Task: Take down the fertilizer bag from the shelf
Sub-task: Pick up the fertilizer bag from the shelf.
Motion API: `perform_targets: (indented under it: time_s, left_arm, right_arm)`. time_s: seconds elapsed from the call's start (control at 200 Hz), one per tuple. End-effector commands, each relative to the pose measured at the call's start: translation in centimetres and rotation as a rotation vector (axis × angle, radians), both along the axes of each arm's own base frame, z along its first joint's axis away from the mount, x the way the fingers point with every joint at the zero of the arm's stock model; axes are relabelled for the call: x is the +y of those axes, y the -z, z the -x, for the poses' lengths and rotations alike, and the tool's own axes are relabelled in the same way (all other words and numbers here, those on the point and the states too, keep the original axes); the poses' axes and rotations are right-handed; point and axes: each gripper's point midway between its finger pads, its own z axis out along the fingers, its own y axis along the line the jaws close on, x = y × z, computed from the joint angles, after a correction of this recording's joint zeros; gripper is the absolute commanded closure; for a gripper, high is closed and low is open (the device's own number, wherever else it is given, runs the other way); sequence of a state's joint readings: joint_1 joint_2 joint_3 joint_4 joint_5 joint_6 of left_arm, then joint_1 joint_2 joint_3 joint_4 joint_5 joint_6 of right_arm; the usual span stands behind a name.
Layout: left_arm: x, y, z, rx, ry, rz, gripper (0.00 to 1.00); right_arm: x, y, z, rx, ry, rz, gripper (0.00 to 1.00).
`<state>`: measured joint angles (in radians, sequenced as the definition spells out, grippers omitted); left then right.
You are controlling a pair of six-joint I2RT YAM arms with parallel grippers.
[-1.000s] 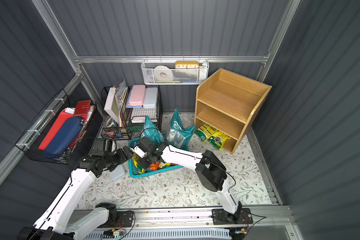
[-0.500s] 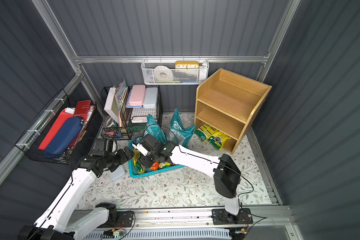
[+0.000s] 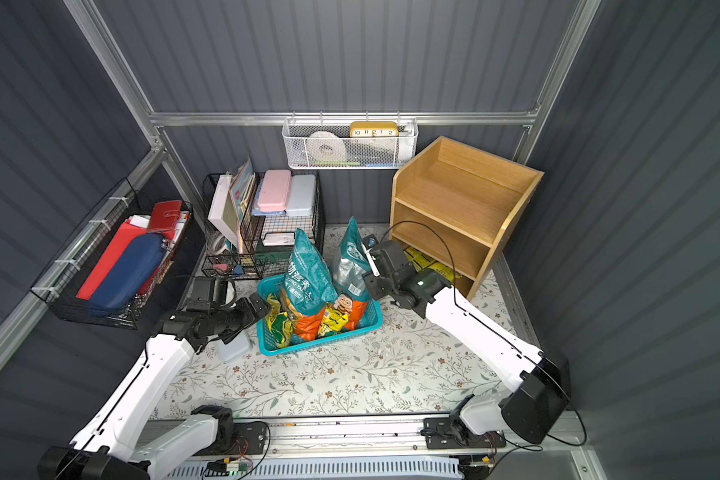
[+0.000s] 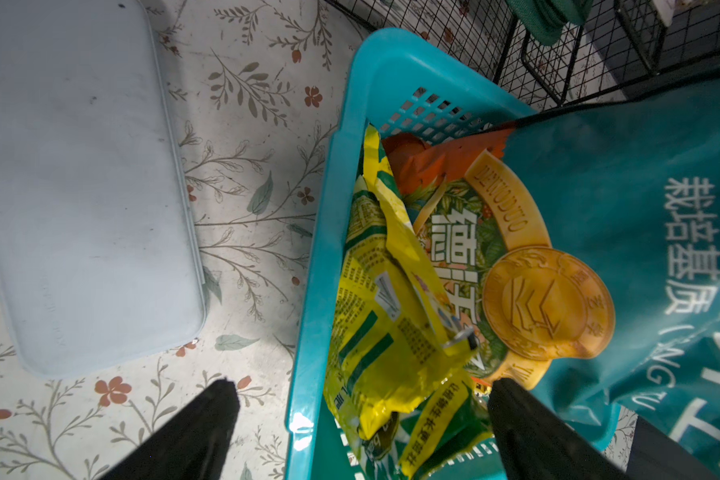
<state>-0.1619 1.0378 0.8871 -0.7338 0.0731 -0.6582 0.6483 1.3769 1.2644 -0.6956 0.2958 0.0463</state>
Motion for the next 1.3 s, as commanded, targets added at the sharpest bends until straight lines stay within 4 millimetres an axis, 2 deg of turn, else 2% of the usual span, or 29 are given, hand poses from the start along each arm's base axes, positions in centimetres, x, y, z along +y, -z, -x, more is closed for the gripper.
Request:
perform_targets:
  time_s: [0.0,0.06,0.165,0.34,0.47,0.605,0.765,0.881,0.991,1.066,1.296]
  left_arm:
    - [-0.5,-0.1,-0.4,0.003,0.007,0.027,0.01]
    - [-0.7,-0.1,-0.7,0.004,0.009,0.037,0.01]
    - [-0.9,-0.2,-1.0,0.01,0.012,0.048,0.01]
    - [-0.8,-0.3,-0.8,0.015,0.018,0.036,0.01]
    - [-0.7,-0.4,-0.7,0.013,0.017,0.03,0.01]
    - [-0.5,-0.4,-0.5,0.012,0.015,0.023,0.01]
    - [-0.5,-0.1,-0.4,0.02,0.016,0.022,0.01]
    - [-0.5,-0.1,-0.4,0.021,0.013,0.019,0.01]
    - [-0.4,-0.2,-0.3,0.019,0.012,0.017,0.01]
    - [-0.3,-0.2,-0.3,0.023,0.012,0.013,0.01]
    - [-0.1,-0.1,0.0,0.022,0.006,0.001,0.01]
  right_arm:
    - [-4.9,2.6,0.6,0.03,0.114,0.223,0.42]
    - [-7.0,3.7,0.4,0.035,0.193,0.291,0.45]
    - [-8.9,6.6,0.2,0.093,0.251,0.332,0.47]
    - [-10.8,12.2,-0.5,0.208,0.29,0.413,0.47]
    - [-12.5,14.5,-1.9,0.245,0.345,0.473,0.46]
    - [-14.8,15.4,-3.8,0.248,0.384,0.602,0.43]
    - [-15.9,15.9,-6.0,0.229,0.369,0.777,0.41]
    - [-15.8,15.9,-7.7,0.197,0.362,0.787,0.4]
    - [-15.7,16.8,-9.1,0.199,0.342,0.808,0.4]
    - [-16.3,17.4,-9.8,0.207,0.342,0.844,0.39]
    - [-17.6,19.0,-10.3,0.239,0.369,0.804,0.43]
